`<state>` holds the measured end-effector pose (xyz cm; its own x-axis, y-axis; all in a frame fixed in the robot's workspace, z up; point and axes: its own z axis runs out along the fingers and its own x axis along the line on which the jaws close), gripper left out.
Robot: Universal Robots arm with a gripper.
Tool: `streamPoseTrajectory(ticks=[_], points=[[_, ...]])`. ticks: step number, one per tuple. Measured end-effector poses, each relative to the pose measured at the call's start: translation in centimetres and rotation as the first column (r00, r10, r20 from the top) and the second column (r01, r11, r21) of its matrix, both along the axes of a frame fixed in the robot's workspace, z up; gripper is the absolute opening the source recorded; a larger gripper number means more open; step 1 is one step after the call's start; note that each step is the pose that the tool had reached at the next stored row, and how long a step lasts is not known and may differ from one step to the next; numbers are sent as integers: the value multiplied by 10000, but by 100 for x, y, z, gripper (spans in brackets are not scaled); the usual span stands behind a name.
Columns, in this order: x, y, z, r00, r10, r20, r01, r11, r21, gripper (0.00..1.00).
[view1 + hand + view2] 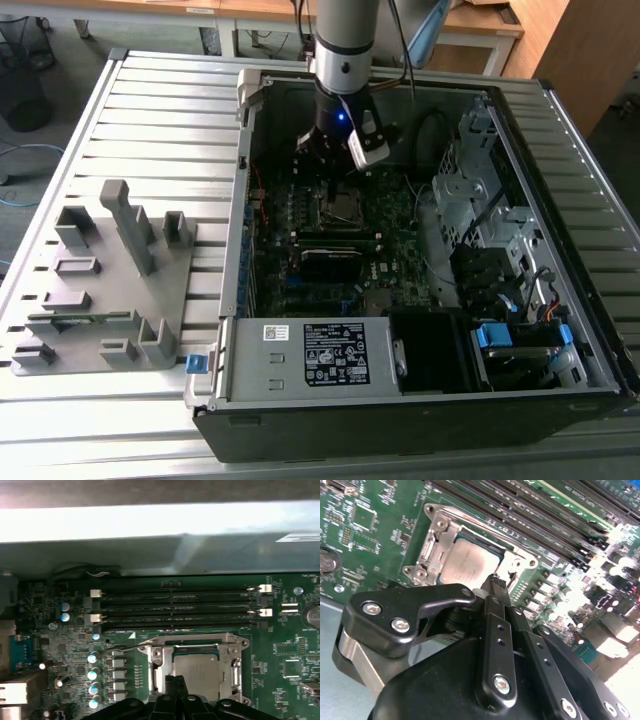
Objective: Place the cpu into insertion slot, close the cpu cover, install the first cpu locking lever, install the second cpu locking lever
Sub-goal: 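Close the cpu cover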
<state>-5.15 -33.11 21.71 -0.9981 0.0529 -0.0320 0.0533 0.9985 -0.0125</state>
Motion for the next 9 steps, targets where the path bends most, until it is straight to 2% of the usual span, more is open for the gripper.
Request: streamPoseTrajectory(ticks=[9], points=[[151,0,-2,10000,1,0,-1,10000,1,10]])
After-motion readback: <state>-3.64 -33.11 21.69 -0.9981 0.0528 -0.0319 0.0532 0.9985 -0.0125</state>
